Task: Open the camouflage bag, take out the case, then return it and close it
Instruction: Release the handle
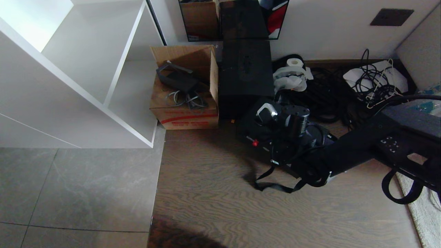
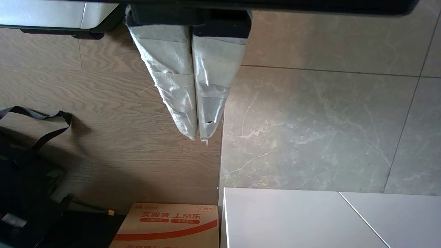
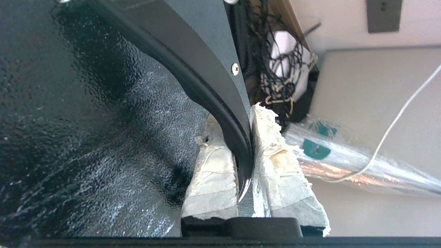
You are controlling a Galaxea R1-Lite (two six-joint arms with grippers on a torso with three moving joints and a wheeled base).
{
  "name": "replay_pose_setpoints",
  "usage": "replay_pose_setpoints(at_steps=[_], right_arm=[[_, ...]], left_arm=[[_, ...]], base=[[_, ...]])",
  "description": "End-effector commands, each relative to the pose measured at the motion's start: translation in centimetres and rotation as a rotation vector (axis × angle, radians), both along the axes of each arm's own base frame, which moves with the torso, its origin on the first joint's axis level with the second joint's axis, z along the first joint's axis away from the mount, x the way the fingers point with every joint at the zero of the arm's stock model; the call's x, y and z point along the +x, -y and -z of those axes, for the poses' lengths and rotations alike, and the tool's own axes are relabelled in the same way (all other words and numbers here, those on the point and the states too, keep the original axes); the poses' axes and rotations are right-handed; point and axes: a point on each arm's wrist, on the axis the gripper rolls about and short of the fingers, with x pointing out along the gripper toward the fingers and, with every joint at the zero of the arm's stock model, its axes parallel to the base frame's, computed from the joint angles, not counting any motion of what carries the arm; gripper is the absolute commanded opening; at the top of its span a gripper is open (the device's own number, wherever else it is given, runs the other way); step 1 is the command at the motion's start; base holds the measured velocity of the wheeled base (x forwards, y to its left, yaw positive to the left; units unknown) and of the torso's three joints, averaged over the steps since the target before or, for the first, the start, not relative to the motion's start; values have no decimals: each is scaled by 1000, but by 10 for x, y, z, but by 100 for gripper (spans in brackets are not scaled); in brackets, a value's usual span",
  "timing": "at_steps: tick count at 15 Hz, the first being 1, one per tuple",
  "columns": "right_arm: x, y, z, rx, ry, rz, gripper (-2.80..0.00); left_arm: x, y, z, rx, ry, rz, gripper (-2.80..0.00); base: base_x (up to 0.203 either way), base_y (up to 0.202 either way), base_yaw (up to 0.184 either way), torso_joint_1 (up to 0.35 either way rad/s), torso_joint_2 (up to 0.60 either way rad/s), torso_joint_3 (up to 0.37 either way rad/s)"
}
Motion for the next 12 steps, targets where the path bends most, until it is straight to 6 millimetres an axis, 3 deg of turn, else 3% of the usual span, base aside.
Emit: replay_pose_setpoints(at_steps=[1, 7, 12], right_arm=[[-5, -15, 14, -12, -25, -16, -280], [-19, -47, 44, 13, -82, -69, -280], [-26, -64, 58, 2, -117, -98, -280]], left_arm=[[0, 0, 0, -1, -1, 0, -280], [0, 0, 0, -1, 0, 0, -280], [0, 0, 0, -1, -1, -2, -280]], base=[[0, 0, 0, 0, 0, 0], [0, 0, 0, 0, 0, 0], [0, 0, 0, 0, 0, 0]])
